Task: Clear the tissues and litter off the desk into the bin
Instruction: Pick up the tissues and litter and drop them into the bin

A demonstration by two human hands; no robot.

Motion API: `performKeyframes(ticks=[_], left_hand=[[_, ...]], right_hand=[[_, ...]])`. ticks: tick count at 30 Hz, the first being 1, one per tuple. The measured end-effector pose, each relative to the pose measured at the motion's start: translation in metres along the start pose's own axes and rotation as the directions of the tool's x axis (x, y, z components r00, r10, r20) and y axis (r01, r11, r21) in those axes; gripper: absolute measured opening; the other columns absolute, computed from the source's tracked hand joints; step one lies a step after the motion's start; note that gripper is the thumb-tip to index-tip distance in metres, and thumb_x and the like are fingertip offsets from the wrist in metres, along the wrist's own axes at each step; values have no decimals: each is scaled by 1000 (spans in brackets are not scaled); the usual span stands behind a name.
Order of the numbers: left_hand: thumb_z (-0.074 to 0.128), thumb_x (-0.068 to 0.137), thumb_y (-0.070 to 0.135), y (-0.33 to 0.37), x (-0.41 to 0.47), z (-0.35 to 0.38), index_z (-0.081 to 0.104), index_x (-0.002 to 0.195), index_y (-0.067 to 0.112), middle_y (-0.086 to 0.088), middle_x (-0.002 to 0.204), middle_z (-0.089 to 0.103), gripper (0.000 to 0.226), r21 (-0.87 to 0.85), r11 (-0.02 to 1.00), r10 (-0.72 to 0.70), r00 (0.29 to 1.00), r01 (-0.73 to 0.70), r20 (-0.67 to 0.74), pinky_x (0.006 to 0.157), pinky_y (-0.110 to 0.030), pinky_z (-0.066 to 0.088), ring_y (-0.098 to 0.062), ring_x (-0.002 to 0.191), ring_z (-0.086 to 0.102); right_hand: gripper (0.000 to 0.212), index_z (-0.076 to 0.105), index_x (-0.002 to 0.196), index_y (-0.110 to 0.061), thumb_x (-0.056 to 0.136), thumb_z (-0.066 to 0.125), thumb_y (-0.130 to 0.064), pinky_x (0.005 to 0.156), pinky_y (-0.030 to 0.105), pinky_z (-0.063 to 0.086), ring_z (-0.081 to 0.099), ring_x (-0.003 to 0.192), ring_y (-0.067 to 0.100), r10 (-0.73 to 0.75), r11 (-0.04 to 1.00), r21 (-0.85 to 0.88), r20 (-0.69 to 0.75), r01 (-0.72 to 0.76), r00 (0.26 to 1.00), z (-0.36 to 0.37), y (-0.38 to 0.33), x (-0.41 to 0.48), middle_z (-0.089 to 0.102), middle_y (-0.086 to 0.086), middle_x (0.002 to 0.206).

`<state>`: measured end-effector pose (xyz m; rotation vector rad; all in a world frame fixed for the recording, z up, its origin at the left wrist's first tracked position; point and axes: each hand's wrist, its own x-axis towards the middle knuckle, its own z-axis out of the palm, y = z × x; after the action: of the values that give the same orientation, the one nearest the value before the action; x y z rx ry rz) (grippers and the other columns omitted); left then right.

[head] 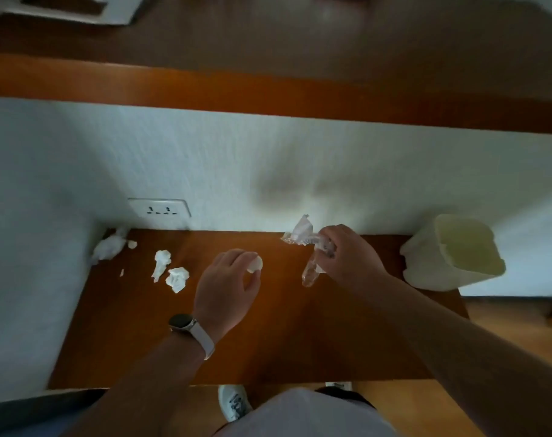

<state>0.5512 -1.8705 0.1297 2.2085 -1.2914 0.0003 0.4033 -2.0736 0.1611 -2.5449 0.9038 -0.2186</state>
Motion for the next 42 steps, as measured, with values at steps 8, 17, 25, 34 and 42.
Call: performKeyframes(ticks=[8, 17, 25, 34, 42], left_hand=[[68, 86, 25, 124, 44, 54, 64, 113, 16, -1, 109, 67, 29, -13, 994, 108, 991, -108, 81, 73, -23, 46, -16, 96, 60], [65, 88, 26, 260, 98, 134, 63, 112, 18, 3, 108, 66, 25, -61, 977, 211, 974, -207, 79, 74, -22, 45, -13, 94, 58], [59, 90, 31, 317, 118, 187, 62, 117, 20, 4, 111, 65, 29, 1, 984, 173, 972, -175, 158, 81, -21, 41, -12, 99, 55], [53, 92, 38, 320, 113, 189, 59, 126, 19, 3, 128, 59, 39, 96, 982, 134, 961, -161, 241, 101, -32, 42, -14, 121, 49], [53, 94, 38, 300, 93, 161, 53, 133, 19, -2, 140, 51, 43, 180, 976, 88, 974, -126, 207, 107, -43, 38, -22, 131, 44]], right_hand=[[39, 56, 113, -23, 79, 50, -42, 60, 28, 43, 52, 76, 9, 51, 998, 51, -148, -44, 988, -78, 107, -27, 51, -11, 97], [39, 54, 120, -22, 84, 57, -37, 63, 26, 41, 53, 80, 10, 149, 987, 86, -216, -133, 965, -146, 242, -41, 56, -8, 104], [45, 48, 130, -21, 88, 52, -36, 72, 30, 47, 55, 91, 14, 133, 983, 141, -117, -116, 984, -156, 299, -30, 56, -2, 117], [39, 53, 123, -15, 88, 55, -30, 82, 28, 41, 53, 103, 19, -106, 991, 68, -73, 111, 992, -147, 314, -18, 55, 2, 120], [39, 58, 120, -10, 90, 54, -35, 93, 39, 43, 53, 112, 25, -391, 920, -36, -30, 390, 920, -147, 276, -12, 58, 8, 124]])
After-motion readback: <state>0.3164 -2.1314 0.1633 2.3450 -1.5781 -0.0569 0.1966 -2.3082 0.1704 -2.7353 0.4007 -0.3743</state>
